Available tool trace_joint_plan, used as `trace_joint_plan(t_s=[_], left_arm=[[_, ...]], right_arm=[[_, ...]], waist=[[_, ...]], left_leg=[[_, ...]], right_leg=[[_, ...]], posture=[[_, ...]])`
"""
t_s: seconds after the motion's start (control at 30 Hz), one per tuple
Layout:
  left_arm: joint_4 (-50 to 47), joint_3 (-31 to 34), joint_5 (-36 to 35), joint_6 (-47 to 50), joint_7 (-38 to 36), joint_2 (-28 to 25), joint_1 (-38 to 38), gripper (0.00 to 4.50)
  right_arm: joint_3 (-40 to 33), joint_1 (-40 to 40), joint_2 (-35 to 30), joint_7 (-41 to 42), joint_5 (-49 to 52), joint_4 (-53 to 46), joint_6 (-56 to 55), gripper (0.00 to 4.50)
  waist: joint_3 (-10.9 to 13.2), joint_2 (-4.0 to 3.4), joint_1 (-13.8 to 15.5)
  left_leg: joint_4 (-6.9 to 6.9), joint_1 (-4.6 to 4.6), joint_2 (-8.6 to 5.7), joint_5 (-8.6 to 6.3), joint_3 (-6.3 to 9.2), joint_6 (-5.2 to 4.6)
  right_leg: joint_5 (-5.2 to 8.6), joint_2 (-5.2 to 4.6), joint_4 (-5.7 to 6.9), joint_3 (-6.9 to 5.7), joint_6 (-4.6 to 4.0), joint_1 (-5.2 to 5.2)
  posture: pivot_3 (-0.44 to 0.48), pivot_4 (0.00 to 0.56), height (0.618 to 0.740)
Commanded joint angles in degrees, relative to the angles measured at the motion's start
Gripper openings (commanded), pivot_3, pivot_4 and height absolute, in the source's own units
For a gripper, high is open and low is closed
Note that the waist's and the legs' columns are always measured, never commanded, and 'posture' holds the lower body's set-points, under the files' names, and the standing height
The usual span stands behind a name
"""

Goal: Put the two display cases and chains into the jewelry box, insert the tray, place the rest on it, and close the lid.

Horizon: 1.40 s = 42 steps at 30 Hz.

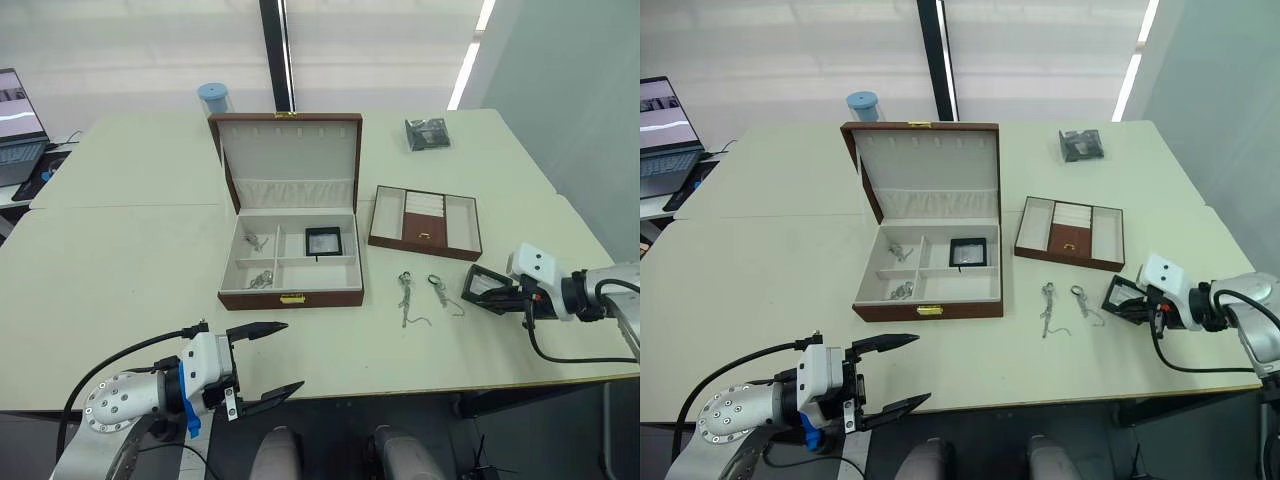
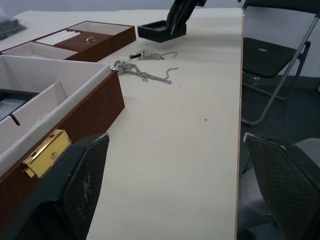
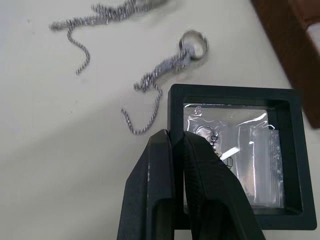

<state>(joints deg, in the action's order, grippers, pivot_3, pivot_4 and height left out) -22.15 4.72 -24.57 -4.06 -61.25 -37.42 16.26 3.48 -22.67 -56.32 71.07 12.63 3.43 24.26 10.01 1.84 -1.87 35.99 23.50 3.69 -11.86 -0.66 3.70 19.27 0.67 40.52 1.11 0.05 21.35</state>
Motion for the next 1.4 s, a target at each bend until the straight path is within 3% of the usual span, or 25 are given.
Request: trace_joint_plan(t_s=[0.03,0.3,0.5,0.77,1.07,1.4], left_arm=[[0.1,0.4,0.7,-1.3,2.2,1.5,1.0,4.5],[-0.3,4.6,1.3,-1.3,9.2,4.3,3.1,4.5],[-4.3,5.7,2.5,-1.7,14.0,7.2,9.4,4.5],[-10.0,6.8,2.8,-1.0,20.9,11.9,16.3,4.5],[-13.5,6.0,4.0,-0.4,25.4,14.6,19.4,4.5],[-14.5,5.9,4.3,0.5,26.6,14.5,19.9,4.5]], right_arm=[[-0.9,-3.2,0.2,1.6,2.8,-4.9,2.6,0.01],[9.1,-15.6,5.4,3.5,1.9,-9.1,10.7,0.01],[16.4,-28.2,15.7,4.1,1.4,-4.9,15.5,0.01],[23.6,-38.0,27.3,3.9,-2.3,5.4,13.6,0.01],[26.5,-42.5,35.8,5.0,-6.5,19.0,9.7,0.01],[27.1,-42.4,38.5,6.8,-8.6,21.9,9.6,0.01]], waist=[[0.0,0.01,0.1],[0.0,-0.04,-0.2],[0.1,-0.07,0.0],[0.1,-0.07,0.2],[0.1,-0.07,0.0],[0.1,-0.08,0.0]], left_leg=[[0.0,0.0,0.0,0.0,0.0,0.0],[0.0,0.0,0.05,0.0,0.11,0.0],[-0.01,0.0,0.05,-0.01,0.18,-0.01],[0.0,0.05,0.09,-0.02,0.26,-0.05],[0.0,0.06,0.06,-0.03,0.26,-0.06],[-0.01,0.07,0.06,-0.04,0.26,-0.06]], right_leg=[[0.0,0.0,0.0,-0.02,0.0,0.0],[-0.01,-0.01,0.0,-0.03,-0.01,0.0],[-0.01,-0.02,0.02,0.01,-0.03,0.06],[-0.02,-0.22,0.03,-0.08,-0.03,0.05],[-0.01,-0.23,0.05,-0.1,-0.04,0.07],[-0.01,-0.22,0.05,-0.1,-0.04,0.09]], posture=[[0.0,0.15,0.74],[0.0,0.15,0.74],[0.0,0.15,0.74],[0.0,0.15,0.74],[0.0,0.15,0.74],[0.0,0.15,0.74]])
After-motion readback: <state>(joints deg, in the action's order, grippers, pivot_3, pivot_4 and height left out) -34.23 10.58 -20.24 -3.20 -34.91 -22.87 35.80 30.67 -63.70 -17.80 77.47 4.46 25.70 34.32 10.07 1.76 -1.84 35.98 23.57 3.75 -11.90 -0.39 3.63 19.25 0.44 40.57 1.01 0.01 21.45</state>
